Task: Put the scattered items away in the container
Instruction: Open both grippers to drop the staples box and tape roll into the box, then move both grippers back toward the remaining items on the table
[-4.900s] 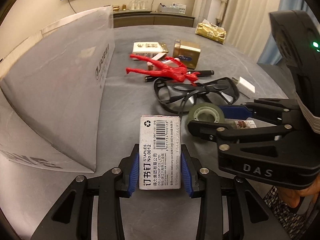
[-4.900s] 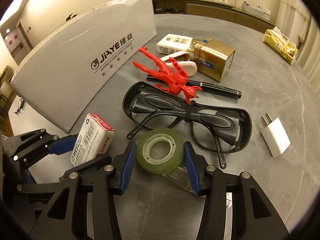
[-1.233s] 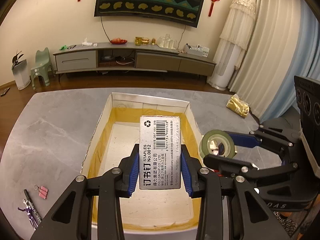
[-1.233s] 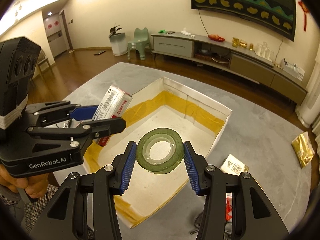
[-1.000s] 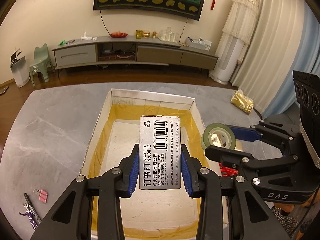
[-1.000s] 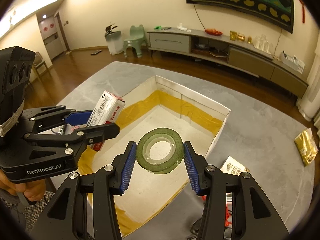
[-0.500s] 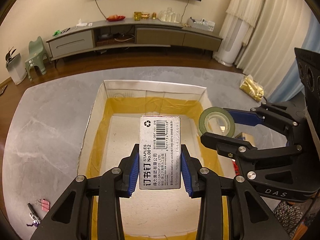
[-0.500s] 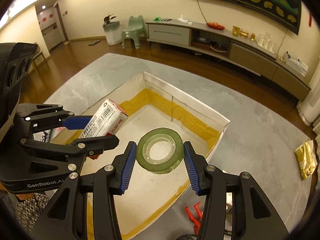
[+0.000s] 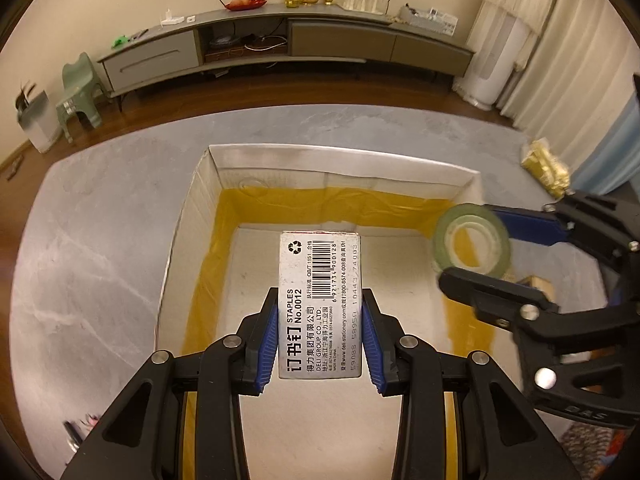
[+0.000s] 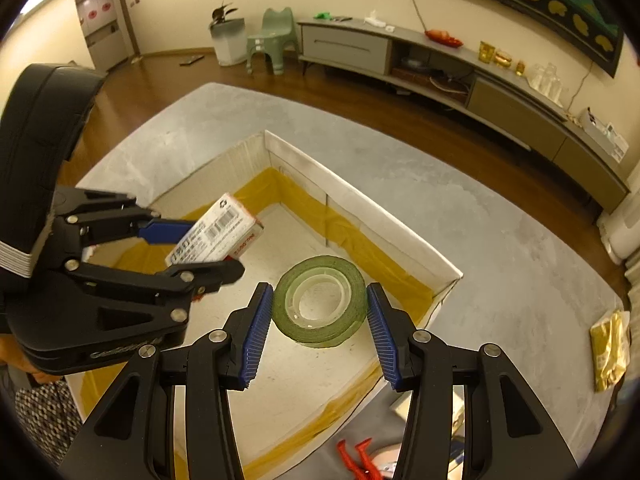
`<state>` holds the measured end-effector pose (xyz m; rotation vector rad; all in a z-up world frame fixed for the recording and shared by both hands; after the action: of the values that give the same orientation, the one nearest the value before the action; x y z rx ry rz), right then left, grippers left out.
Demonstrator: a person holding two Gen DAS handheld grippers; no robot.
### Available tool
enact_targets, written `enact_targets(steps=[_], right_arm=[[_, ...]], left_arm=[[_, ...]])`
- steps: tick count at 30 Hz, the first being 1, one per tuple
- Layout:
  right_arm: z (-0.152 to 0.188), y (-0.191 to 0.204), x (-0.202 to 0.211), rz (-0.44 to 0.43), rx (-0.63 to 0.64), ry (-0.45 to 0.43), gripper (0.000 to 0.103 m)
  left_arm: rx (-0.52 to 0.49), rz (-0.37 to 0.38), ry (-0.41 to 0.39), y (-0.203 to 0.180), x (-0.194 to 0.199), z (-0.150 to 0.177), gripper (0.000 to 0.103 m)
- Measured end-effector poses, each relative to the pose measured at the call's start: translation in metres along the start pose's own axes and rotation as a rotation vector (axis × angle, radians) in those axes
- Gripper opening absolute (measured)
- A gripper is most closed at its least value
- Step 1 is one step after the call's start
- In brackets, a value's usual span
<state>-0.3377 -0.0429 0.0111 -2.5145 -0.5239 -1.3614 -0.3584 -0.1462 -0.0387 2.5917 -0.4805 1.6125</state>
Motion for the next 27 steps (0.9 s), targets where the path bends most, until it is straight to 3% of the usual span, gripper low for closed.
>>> enact_targets(steps=[10, 12, 15, 27], right_arm=[[-0.001, -0.007, -0.029, 0.037, 0.088, 0.052, 0.052], [0.001, -0.008, -0.033, 0.043, 0.093, 0.060, 0.052], [0.003, -0.010, -0.036, 0.048, 0.089, 0.063, 0.055], [0.009, -0.009, -0.021, 0.035, 0.030, 0.052, 0.056]], left_arm=[[-0.003, -0.055, 0.079, 0.004, -0.038, -0.011, 0.040], [0.004, -0.063, 0.107, 0.007, -0.046, -0.009, 0.052], [0.041, -0.056, 0.119, 0.012, -0.051, -0.006, 0.059], [0.042, -0.029, 0.101, 0.013, -0.021, 0.009, 0.059]])
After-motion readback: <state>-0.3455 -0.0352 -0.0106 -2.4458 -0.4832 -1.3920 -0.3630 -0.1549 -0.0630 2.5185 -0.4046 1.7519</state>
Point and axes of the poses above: each gripper's, at about its wrist camera, not at the fingertips, and x roughly against the way its jaws point, y to its left, z to its underside, the point moved 6 cm from there along -x, roughly the way its jaws point, and after that the axes turned 5 degrees about x, right-handed, at the moved point
